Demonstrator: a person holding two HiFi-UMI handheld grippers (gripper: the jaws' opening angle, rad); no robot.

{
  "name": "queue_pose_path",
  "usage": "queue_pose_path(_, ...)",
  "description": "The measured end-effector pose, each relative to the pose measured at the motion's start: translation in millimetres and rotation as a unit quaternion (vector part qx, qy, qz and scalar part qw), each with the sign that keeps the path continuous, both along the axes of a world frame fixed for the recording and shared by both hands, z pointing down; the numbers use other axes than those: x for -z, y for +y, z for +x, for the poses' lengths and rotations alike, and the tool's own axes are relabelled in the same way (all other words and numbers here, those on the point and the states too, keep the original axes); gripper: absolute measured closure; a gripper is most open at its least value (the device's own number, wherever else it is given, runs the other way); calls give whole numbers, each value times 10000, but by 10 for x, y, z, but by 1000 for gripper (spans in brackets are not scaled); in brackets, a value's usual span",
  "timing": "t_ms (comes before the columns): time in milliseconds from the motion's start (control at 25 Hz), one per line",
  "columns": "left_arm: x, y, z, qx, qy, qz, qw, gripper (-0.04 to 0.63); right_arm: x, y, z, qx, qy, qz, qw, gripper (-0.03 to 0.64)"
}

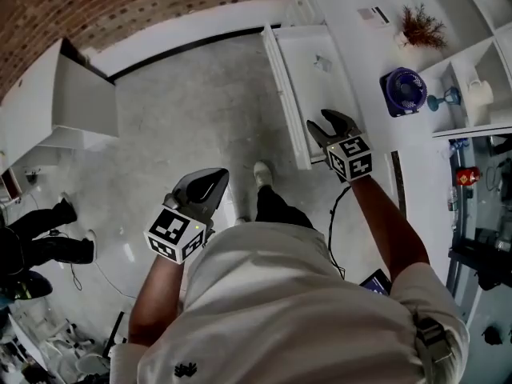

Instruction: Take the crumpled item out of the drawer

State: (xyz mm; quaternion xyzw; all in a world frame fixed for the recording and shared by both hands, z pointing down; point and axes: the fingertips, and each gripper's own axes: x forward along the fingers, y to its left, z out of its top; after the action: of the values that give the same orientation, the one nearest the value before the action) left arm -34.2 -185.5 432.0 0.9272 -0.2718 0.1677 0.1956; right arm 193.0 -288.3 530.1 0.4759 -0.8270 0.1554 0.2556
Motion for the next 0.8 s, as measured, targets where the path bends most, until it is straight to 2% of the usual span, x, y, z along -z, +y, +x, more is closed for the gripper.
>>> queue_pose_path(160, -3, -494, 275, 65, 10, -62, 10000, 589, -387, -682, 434, -151, 340, -167, 9992, 397)
queue_pose_path(400, -81, -1037, 557, 109, -179, -193, 9996, 589, -1064, -1511, 958, -445, 686, -533, 9952, 387)
queue_pose_path(800, -225, -1506, 615, 358, -535, -537, 9965, 589, -2106, -2413, 1437, -956, 1153, -1110, 9825, 373)
